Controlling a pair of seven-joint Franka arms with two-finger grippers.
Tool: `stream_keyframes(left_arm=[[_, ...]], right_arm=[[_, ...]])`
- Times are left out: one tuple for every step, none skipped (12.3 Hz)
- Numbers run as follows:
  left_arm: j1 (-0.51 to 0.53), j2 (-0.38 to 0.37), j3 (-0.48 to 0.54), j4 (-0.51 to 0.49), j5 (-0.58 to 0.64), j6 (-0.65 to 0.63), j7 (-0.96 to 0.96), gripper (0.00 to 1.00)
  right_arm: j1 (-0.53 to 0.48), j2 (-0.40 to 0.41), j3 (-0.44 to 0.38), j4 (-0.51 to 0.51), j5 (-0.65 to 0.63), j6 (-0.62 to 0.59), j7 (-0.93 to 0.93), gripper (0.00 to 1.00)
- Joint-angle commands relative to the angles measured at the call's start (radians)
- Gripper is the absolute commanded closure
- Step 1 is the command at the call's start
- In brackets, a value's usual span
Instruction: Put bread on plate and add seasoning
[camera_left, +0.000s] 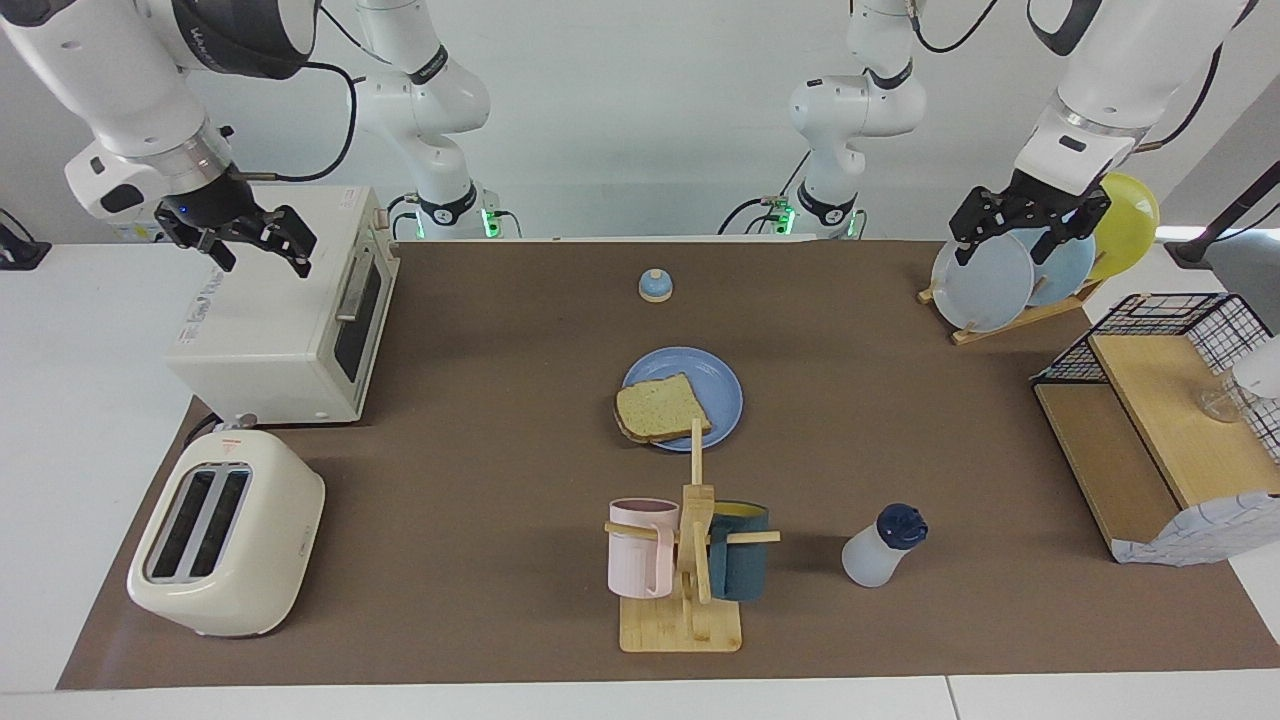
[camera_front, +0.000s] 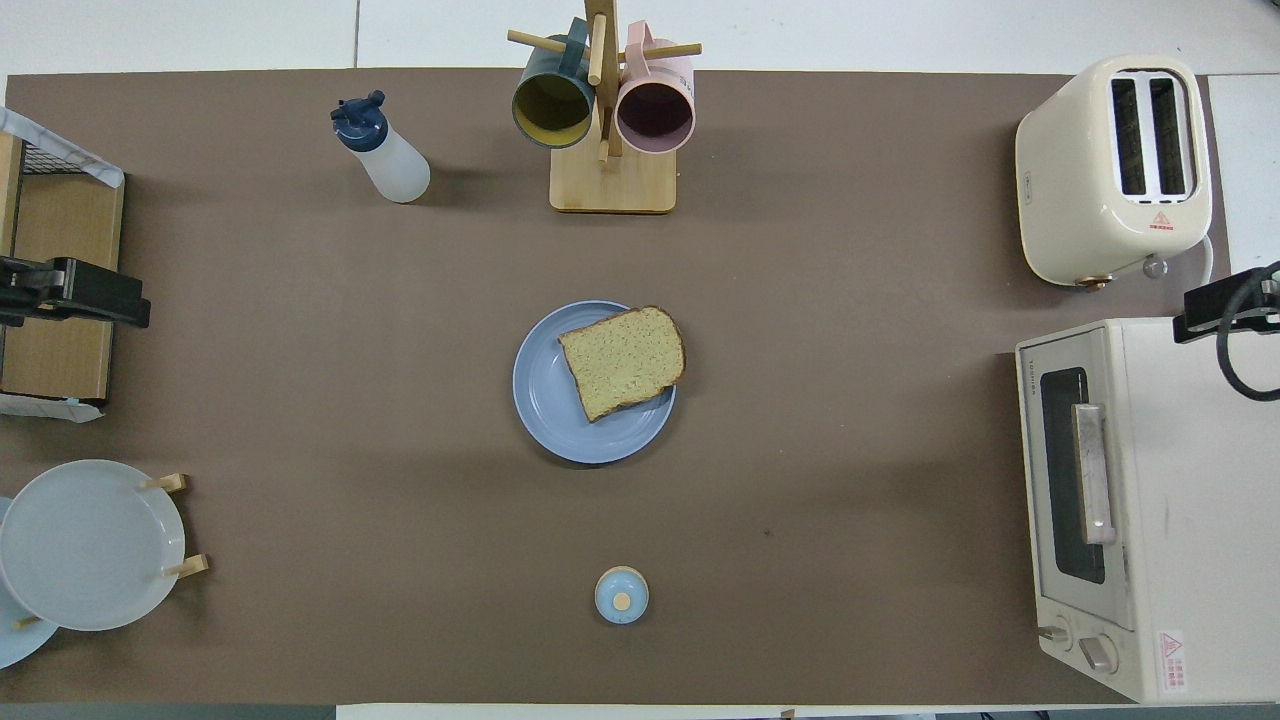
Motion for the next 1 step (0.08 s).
stream_keyframes(left_arm=[[0.002, 0.002, 0.002, 0.014, -0.015, 0.007, -0.013, 0.00]], right_arm=[[-0.013, -0.021, 0.008, -0.024, -0.004, 0.009, -0.017, 0.00]])
